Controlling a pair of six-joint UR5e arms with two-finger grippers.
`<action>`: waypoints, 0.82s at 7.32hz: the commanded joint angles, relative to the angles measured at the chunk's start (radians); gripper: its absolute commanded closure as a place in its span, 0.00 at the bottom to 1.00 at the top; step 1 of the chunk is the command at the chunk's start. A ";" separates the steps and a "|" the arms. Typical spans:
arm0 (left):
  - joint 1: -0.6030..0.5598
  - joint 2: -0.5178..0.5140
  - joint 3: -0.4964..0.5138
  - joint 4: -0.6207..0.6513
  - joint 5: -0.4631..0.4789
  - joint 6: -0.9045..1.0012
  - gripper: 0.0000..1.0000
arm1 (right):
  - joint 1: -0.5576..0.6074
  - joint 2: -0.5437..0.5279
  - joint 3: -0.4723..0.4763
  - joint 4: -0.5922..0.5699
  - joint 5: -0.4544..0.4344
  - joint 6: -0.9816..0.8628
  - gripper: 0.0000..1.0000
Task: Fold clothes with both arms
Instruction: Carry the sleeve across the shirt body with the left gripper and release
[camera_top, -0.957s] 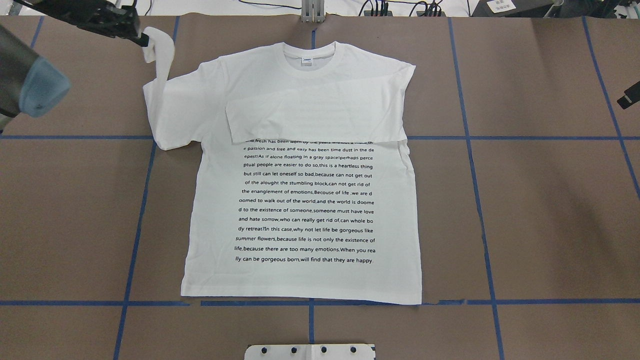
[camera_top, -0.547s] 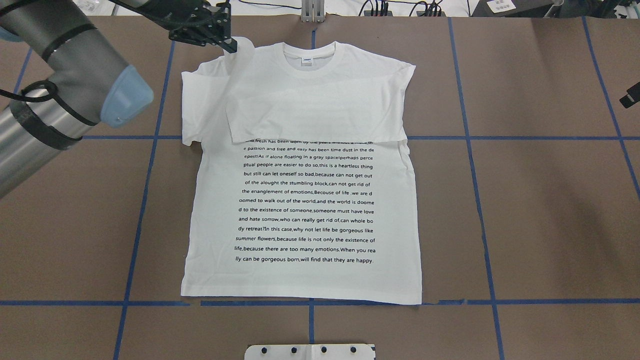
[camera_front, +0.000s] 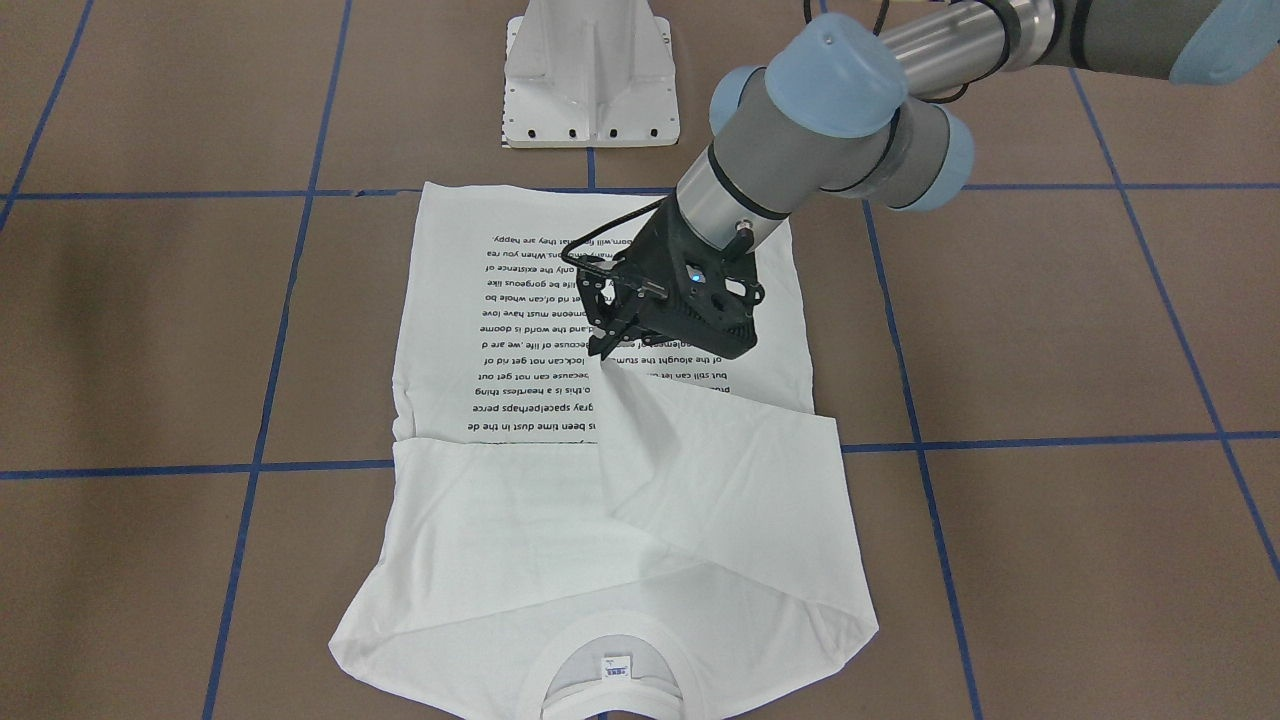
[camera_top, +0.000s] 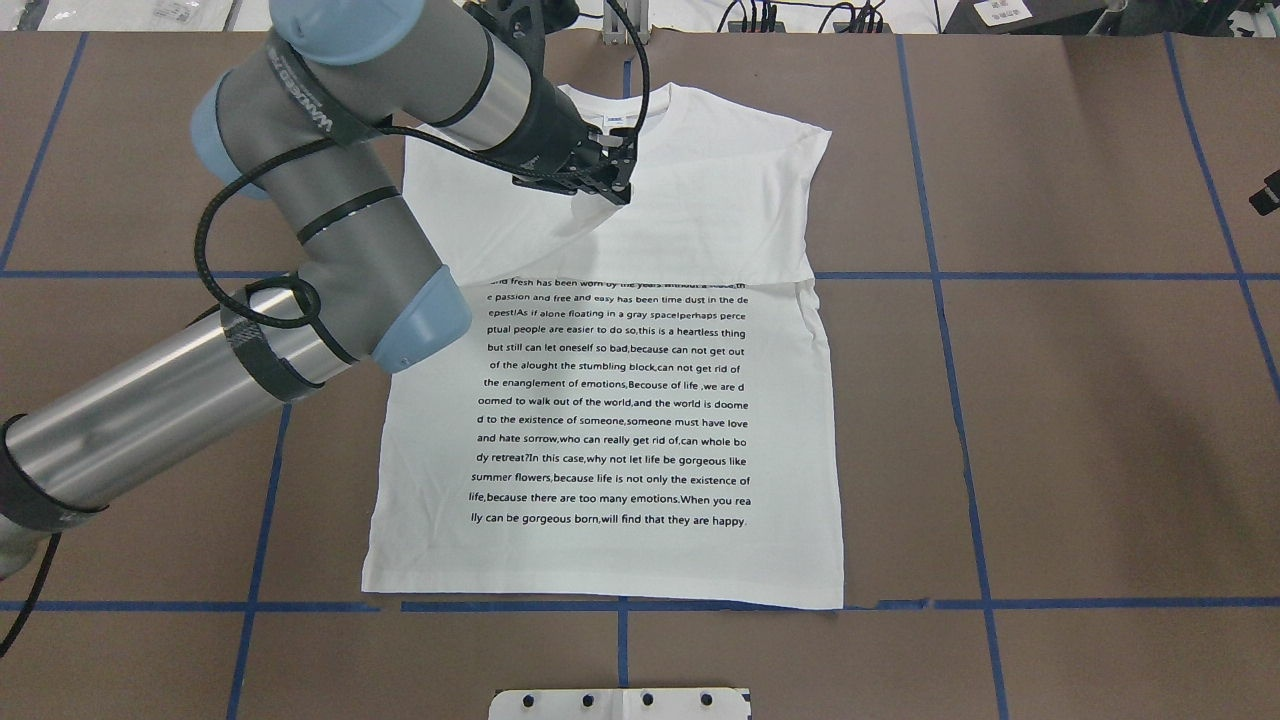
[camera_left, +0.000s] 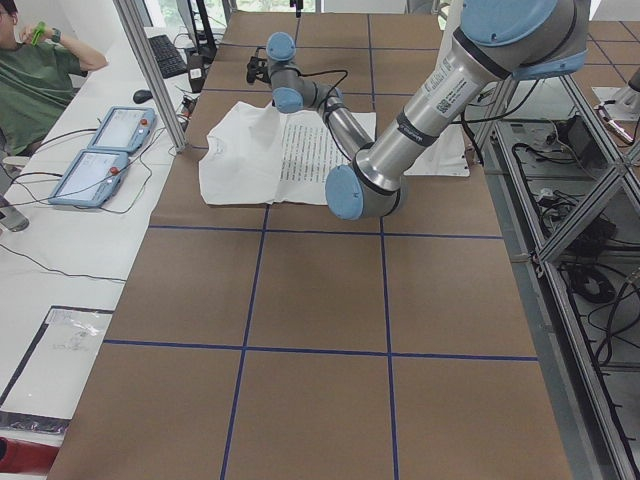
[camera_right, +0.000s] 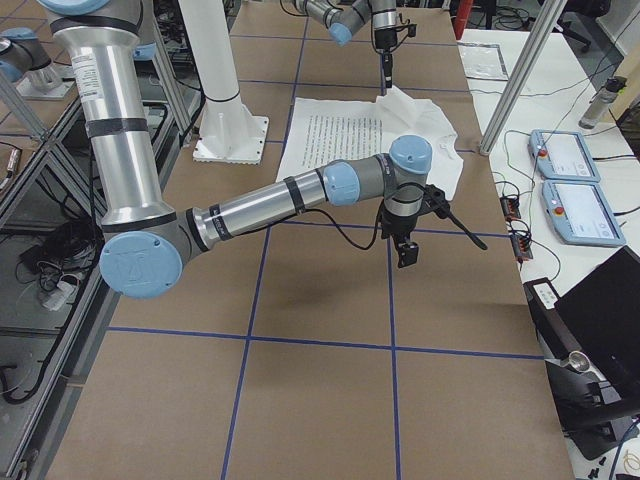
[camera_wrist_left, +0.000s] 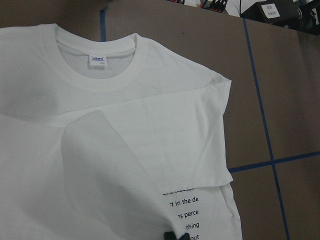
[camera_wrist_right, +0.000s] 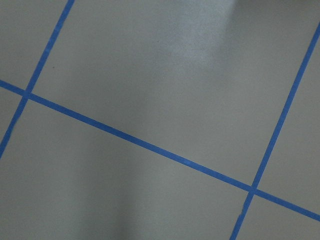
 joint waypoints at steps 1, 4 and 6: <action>0.091 -0.043 0.065 -0.040 0.086 -0.007 1.00 | 0.006 -0.002 0.002 0.000 0.000 0.000 0.00; 0.166 -0.083 0.199 -0.176 0.091 -0.007 0.16 | 0.006 -0.002 0.000 0.002 -0.001 0.000 0.00; 0.190 -0.086 0.204 -0.178 0.114 -0.013 0.00 | 0.003 0.010 -0.006 0.002 -0.004 0.005 0.00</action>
